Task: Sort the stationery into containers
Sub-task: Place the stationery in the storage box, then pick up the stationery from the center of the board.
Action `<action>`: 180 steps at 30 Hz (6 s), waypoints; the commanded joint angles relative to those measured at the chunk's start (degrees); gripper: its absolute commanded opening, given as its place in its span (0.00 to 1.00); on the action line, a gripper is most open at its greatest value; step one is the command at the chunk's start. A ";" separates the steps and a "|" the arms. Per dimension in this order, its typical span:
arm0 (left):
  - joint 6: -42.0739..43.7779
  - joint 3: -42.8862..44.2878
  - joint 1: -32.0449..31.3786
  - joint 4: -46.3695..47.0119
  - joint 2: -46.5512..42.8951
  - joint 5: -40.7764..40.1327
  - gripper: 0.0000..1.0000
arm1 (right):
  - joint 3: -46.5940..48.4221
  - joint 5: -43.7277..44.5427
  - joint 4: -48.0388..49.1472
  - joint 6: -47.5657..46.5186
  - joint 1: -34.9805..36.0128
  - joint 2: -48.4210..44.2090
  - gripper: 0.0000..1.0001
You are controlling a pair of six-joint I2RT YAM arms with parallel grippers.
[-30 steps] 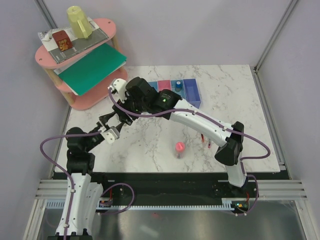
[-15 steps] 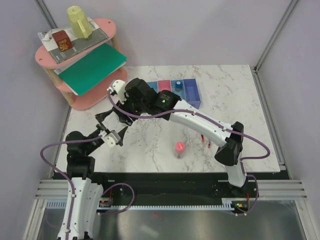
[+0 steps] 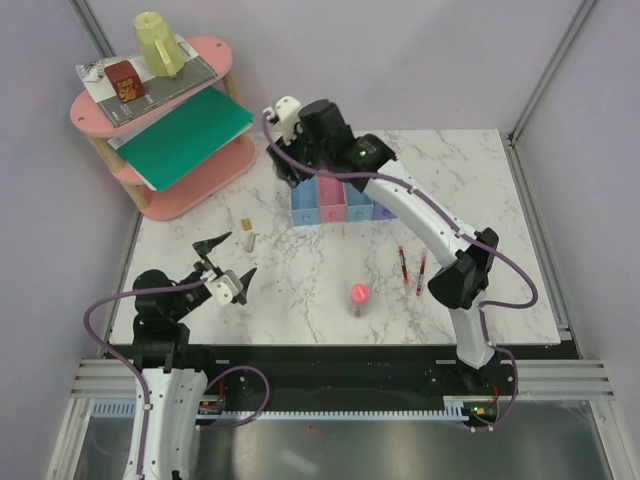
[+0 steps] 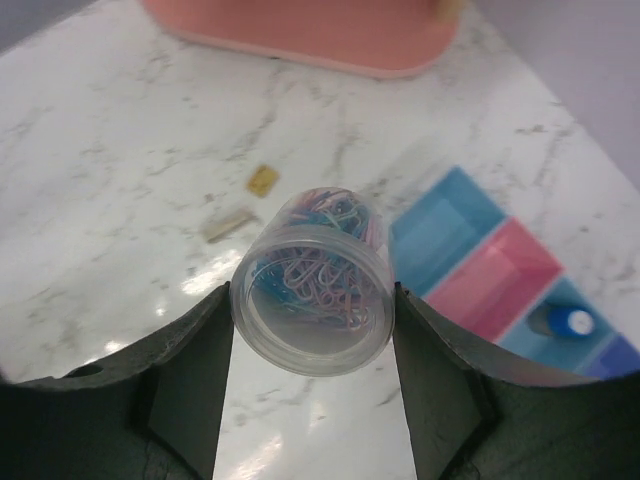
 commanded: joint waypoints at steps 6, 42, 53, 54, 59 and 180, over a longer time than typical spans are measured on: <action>-11.17 7.69 -0.15 -3.12 9.81 -5.28 1.00 | 1.22 -4.53 -3.55 -13.80 -17.15 5.44 0.52; -12.59 7.10 -0.15 10.14 28.99 -13.90 0.97 | -11.36 -11.82 1.01 -19.52 -26.30 10.90 0.68; -7.93 4.97 -0.15 10.85 34.52 -15.13 0.98 | -11.98 -11.47 1.10 -18.91 -26.03 4.93 0.87; -8.11 5.50 -0.15 10.85 35.66 -16.35 0.97 | -12.15 -11.55 0.92 -18.48 -25.94 4.04 0.88; -11.79 11.56 -0.15 9.89 46.73 -22.33 0.93 | -13.12 -11.29 -2.32 -19.43 -24.19 -3.24 0.89; -21.73 49.36 -21.42 7.42 82.16 -26.22 0.02 | -55.67 -0.85 -4.35 -21.98 -1.33 -30.59 0.00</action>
